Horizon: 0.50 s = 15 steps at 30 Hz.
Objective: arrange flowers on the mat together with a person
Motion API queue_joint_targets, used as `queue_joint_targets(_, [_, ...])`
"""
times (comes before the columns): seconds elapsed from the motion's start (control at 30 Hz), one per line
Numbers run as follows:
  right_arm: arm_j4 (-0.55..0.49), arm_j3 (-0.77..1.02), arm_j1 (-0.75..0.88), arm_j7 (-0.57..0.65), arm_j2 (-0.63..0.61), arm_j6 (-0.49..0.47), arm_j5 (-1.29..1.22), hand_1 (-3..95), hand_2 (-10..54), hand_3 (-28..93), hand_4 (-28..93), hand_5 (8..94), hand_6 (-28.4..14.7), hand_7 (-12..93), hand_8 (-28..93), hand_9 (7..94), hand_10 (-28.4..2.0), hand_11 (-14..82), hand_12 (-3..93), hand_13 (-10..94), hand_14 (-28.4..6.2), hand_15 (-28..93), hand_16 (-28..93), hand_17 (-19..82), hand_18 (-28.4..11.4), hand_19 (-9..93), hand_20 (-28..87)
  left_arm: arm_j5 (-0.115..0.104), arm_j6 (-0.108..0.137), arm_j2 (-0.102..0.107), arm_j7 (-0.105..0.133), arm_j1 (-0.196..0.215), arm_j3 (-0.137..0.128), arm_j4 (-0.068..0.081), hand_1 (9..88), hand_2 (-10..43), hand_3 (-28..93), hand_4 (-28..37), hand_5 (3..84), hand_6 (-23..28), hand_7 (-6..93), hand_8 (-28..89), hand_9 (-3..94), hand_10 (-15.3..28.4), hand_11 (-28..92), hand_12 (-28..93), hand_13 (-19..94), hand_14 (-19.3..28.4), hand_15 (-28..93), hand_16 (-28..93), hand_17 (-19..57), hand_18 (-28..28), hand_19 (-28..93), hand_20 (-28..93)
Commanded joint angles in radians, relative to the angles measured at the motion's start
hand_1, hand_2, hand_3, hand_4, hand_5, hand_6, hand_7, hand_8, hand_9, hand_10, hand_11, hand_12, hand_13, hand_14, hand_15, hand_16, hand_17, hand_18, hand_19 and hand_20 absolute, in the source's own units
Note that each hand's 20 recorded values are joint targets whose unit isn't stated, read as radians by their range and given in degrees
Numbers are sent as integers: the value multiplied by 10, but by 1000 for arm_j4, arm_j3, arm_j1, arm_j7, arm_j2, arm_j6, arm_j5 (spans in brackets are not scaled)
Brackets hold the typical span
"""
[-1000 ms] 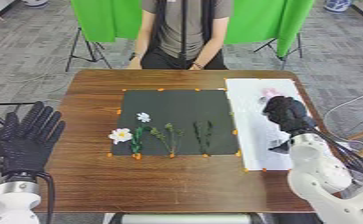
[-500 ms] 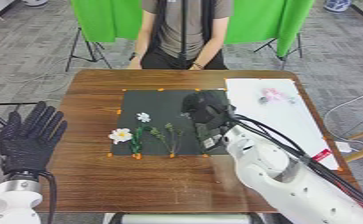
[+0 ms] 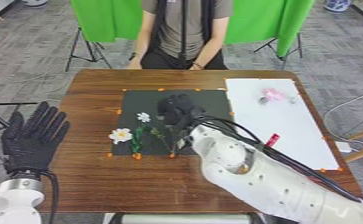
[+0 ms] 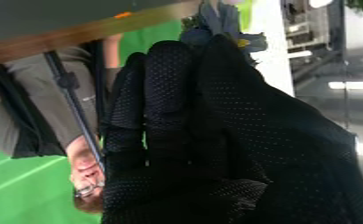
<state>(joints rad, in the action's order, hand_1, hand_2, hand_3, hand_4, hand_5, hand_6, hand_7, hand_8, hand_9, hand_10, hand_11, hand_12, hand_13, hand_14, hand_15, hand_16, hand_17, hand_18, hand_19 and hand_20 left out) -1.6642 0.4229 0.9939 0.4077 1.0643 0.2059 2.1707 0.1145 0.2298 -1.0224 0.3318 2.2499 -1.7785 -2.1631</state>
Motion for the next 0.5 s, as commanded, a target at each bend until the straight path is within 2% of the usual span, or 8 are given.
queue_joint_targets(0.03, [22,2,0,-15,44,-23,31,629,-23,708,-283,586,27,397,-76,680,-63,220,499,562,-51,550,535,261,-146,762,296,-2,4,8,-6,3,11,14,254,137,675,-283,415,83,123,-99,332,131,166,62,224,120,210,-67,-54,107,254,90])
queue_joint_targets(0.1, [19,-2,3,-12,44,-33,41,632,-24,704,-283,586,24,394,-76,681,-65,220,497,562,-51,550,532,261,-146,760,294,-11,10,13,-3,0,13,14,253,136,675,-283,415,83,124,-99,333,130,167,62,224,121,212,-68,-54,108,256,91])
queue_joint_targets(0.17, [18,6,11,-33,45,-46,45,632,-28,705,-283,585,24,391,-76,681,-66,221,498,562,-52,550,529,262,-147,760,294,-6,15,10,-2,4,11,11,252,136,672,-283,415,83,124,-100,333,130,168,62,225,121,214,-69,-56,108,258,91])
queue_joint_targets(0.5, [26,-27,20,41,71,-63,60,629,-45,710,-283,584,16,361,-70,682,-74,199,481,560,-58,537,519,266,-156,738,302,0,5,12,-12,-17,12,22,249,135,673,-283,416,82,129,-102,335,131,175,60,225,122,222,-74,-56,109,261,89])
